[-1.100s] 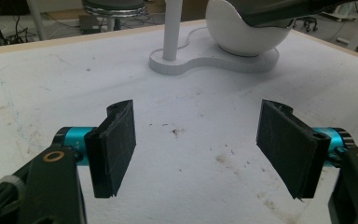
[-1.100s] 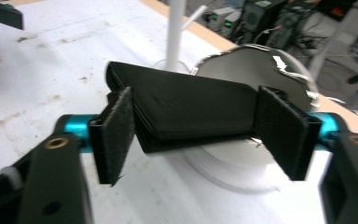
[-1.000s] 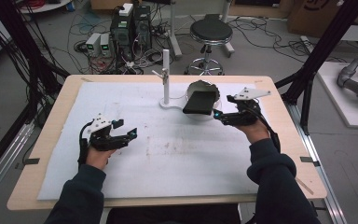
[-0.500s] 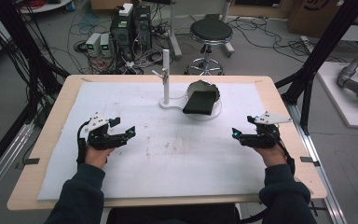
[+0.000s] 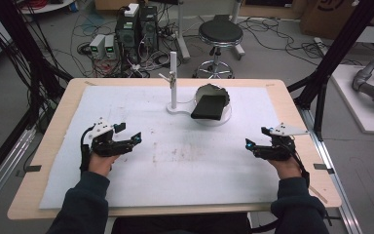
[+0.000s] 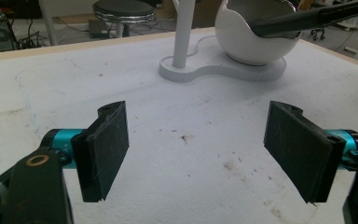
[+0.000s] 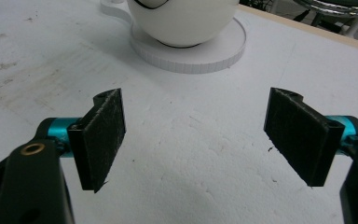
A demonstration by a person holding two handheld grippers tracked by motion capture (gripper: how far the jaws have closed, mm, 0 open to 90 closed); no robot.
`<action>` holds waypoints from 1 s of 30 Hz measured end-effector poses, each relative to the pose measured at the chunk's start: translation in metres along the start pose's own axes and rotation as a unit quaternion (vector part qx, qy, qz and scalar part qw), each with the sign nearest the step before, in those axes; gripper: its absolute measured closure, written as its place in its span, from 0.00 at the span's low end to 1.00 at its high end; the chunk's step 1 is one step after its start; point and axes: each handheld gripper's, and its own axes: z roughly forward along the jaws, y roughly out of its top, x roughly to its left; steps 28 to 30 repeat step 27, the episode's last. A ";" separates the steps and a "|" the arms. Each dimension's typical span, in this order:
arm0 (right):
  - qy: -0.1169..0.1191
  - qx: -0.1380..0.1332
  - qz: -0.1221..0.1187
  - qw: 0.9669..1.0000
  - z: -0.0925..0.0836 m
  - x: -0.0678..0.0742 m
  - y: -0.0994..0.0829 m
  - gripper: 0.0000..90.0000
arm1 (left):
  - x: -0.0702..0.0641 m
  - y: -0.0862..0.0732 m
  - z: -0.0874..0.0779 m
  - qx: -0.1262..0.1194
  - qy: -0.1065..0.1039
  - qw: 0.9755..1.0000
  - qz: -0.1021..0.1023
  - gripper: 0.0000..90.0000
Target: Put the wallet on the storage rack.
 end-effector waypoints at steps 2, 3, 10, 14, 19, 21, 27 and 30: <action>-0.002 0.000 0.000 1.000 -0.001 0.001 0.000 0.23 | 0.000 0.000 -0.001 -0.001 -0.001 1.000 0.001 0.25; -0.004 -0.001 -0.002 1.000 -0.002 0.001 -0.001 0.23 | 0.000 0.000 -0.001 -0.001 0.000 1.000 0.002 0.25; -0.005 0.002 0.001 1.000 -0.002 0.002 -0.001 0.23 | 0.001 0.000 -0.002 -0.003 0.000 1.000 0.003 0.25; -0.006 0.003 -0.002 1.000 -0.001 0.001 -0.002 0.23 | 0.001 0.000 -0.002 -0.004 0.001 1.000 0.001 0.25; -0.006 0.003 0.004 1.000 -0.001 0.000 -0.003 0.23 | 0.001 0.000 -0.002 -0.003 0.002 1.000 0.002 0.25; -0.004 0.002 0.003 1.000 0.000 -0.001 -0.003 0.23 | 0.001 0.000 -0.002 -0.002 0.002 1.000 0.002 0.25; -0.004 0.003 0.004 1.000 0.001 -0.002 -0.004 0.23 | 0.002 -0.001 -0.001 0.000 0.003 1.000 0.001 0.25; -0.004 0.003 0.004 1.000 0.001 -0.002 -0.004 0.23 | 0.002 -0.001 -0.001 0.000 0.003 1.000 0.001 0.25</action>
